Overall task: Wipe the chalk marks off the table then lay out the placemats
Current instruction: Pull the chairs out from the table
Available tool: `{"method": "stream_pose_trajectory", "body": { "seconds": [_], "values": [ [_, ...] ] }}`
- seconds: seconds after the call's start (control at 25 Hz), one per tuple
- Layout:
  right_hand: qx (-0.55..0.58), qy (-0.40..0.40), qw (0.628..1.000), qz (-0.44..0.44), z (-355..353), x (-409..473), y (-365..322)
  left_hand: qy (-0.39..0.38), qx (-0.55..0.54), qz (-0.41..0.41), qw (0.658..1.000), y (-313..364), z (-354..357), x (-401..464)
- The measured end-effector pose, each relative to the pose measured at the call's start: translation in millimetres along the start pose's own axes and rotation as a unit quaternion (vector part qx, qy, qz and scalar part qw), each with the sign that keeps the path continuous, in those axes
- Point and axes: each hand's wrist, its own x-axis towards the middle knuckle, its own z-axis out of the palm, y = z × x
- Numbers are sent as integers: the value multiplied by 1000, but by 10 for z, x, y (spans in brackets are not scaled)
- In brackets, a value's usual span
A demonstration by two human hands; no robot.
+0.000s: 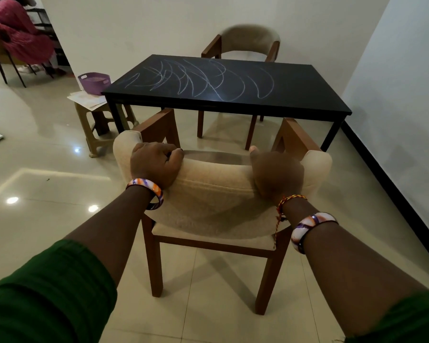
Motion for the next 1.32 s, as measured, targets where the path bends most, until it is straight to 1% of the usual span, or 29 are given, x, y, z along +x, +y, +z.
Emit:
{"method": "stream_pose_trajectory", "body": {
  "seconds": [0.12, 0.28, 0.52, 0.68, 0.76, 0.88, 1.0, 1.16, 1.32],
  "values": [
    [-9, -7, 1000, 1, 36, 128, 51, -6, -9, 4, 1000, 8, 57, 114],
    [-18, -19, 1000, 11, 117, 318, 102, -12, 9, 14, 1000, -49, 175, 314],
    [-30, -14, 999, 21, 288, 555, 111, -2, -3, 19, 1000, -189, 307, 588],
    [-21, -12, 1000, 18, 278, 548, 94, -13, 8, 21, 1000, -219, 305, 598],
    [-31, -29, 999, 14, 243, 541, 80, -35, 27, 30, 999, -192, 278, 606],
    [-62, -90, 994, 9, 178, 573, 42, -92, 78, 39, 992, -136, 194, 641],
    [-93, -133, 987, 13, 138, 597, 54, -149, 99, 32, 983, -121, 139, 671],
    [-108, -123, 986, 5, 185, 582, 120, -210, 138, 43, 967, -86, 138, 747],
    [-62, -124, 990, -27, 154, 540, 244, -290, 175, 117, 934, 142, 207, 734]
  ]
}}
